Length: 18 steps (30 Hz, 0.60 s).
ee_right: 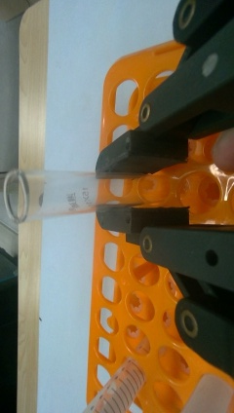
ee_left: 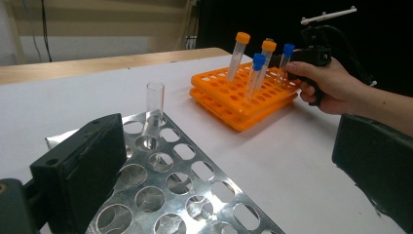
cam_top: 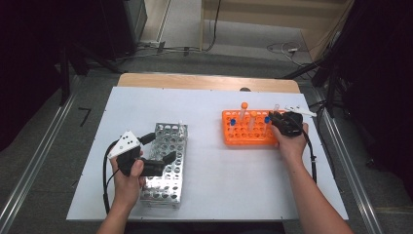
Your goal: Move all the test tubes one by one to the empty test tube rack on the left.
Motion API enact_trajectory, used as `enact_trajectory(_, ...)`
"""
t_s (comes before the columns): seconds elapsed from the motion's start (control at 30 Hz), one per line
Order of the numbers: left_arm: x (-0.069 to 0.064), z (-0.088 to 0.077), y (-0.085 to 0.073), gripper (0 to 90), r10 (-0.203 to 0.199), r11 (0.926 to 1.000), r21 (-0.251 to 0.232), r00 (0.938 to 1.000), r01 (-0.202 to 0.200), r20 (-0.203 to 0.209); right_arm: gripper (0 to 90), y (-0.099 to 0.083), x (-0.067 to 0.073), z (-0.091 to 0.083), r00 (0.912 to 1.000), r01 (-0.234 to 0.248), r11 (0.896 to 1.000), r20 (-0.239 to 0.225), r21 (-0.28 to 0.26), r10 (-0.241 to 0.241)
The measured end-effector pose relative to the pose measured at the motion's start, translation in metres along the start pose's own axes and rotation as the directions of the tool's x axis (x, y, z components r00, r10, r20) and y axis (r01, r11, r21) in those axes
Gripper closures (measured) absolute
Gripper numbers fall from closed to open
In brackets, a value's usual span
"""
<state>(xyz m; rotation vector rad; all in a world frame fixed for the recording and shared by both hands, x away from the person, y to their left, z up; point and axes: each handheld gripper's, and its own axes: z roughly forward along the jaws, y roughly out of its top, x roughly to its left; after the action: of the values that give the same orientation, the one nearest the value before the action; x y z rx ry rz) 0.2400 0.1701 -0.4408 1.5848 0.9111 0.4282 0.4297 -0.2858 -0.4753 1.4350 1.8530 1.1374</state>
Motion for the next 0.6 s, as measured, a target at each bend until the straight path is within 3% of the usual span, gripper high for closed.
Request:
enact_trajectory(0.1,-0.001,0.000,0.000,0.0,0.002,1.0000,-0.002,1.0000,-0.002,-0.001,73.8,0.000,-0.003,-0.001,0.9999,-0.009,1.000,-0.009,-0.005,0.009)
enact_trajectory(0.23,-0.001,0.000,0.001,0.0,0.002,1.0000,-0.004,1.0000,-0.002,-0.003,74.0,0.002,-0.003,-0.005,0.9995,0.019,0.999,-0.026,-0.036,-0.020)
enact_trajectory(0.4,-0.002,0.000,0.001,0.0,0.004,1.0000,-0.004,1.0000,-0.004,-0.002,74.1,0.008,-0.004,-0.018,0.9992,0.025,0.996,-0.028,-0.082,-0.027)
enact_trajectory(0.6,-0.003,0.000,0.002,0.0,0.011,0.9999,-0.006,0.9999,-0.011,0.000,74.1,0.010,-0.005,-0.037,0.9967,0.039,0.993,-0.066,-0.109,-0.047)
